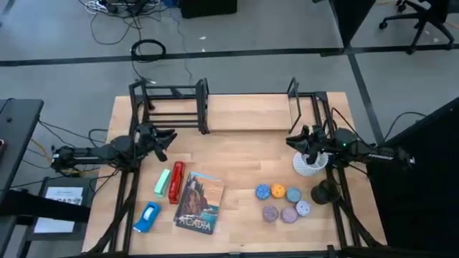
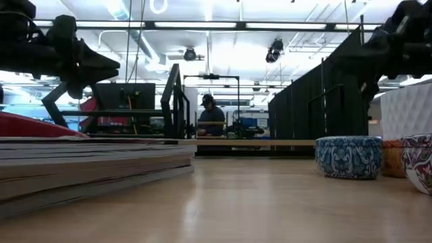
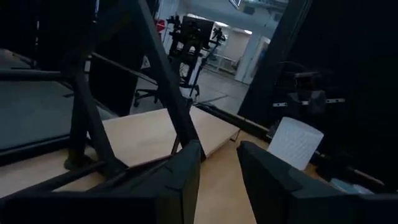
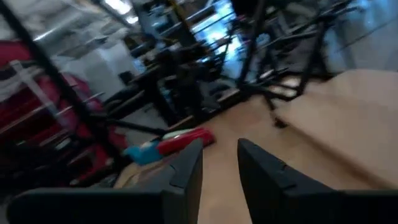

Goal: Stock shelves
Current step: Return to Home Position

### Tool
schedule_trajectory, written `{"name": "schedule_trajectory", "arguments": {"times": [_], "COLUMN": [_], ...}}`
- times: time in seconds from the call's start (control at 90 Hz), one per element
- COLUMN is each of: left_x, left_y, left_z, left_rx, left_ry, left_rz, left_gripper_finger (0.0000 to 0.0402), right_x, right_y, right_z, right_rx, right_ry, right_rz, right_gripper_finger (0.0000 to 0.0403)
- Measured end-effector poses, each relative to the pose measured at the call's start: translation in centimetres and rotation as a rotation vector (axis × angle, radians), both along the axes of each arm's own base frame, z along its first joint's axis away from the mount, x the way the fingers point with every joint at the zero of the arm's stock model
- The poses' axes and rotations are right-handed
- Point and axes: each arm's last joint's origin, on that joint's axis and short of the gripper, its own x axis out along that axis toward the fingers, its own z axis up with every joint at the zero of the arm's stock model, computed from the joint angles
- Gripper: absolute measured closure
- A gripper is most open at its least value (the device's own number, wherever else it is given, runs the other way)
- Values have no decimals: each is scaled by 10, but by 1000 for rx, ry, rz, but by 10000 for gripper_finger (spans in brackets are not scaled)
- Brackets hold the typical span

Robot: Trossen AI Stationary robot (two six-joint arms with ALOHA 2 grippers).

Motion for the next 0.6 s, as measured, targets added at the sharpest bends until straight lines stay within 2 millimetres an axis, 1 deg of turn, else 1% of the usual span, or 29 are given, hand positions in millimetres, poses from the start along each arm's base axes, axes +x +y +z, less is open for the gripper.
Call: {"name": "schedule_trajectory", "arguments": {"times": [0.133, 0.6], "left_x": [0, 0], "left_y": [0, 0], "left_z": [0, 0], "left_rx": [0, 0], "left_ry": [-1, -1], "left_rz": [0, 0], "left_gripper_finger": [307, 307], "right_x": [0, 0], "right_y": [3, 4], "right_z": [0, 0], "right_rx": [0, 0], "right_ry": [0, -1], "right_rz": [35, 37], "right_gripper_finger": [330, 330]}}
